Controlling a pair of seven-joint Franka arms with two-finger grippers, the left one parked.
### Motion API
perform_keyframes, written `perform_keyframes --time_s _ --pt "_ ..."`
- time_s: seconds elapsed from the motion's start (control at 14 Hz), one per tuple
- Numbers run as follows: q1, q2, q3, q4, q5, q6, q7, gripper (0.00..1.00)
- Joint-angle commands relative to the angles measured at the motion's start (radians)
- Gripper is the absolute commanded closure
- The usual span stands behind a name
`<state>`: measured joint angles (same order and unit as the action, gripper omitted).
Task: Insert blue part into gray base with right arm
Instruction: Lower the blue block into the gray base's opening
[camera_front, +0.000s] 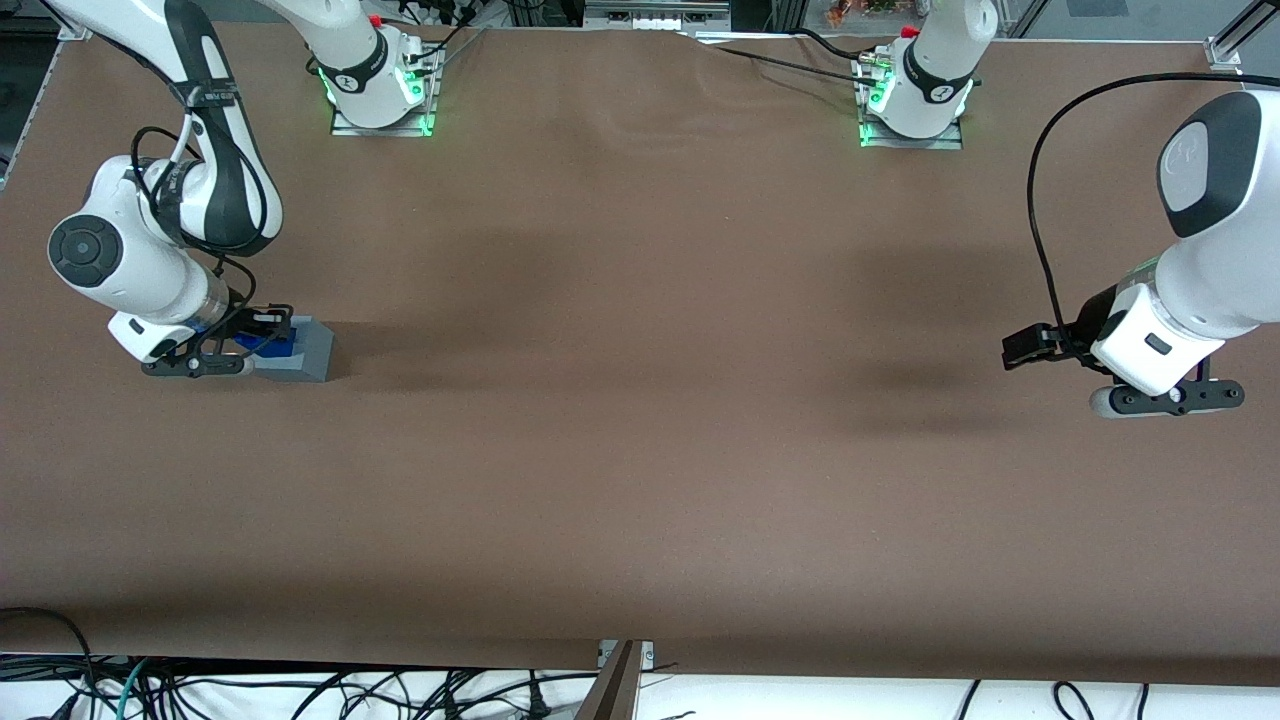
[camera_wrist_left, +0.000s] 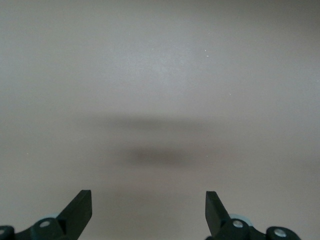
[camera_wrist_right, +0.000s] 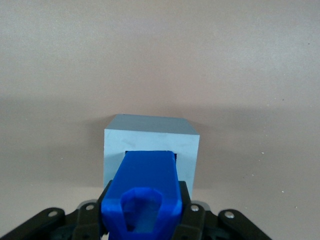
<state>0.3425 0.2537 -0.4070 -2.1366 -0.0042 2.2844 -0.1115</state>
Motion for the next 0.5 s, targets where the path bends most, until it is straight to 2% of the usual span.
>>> perform_keyframes --time_s 0.0,0.43 --pt "0.003 -0.001 -0.001 -0.016 0.012 0.026 -0.017 0.76" --pt "0.003 -0.014 -0.001 -0.039 0.013 0.021 -0.014 0.76"
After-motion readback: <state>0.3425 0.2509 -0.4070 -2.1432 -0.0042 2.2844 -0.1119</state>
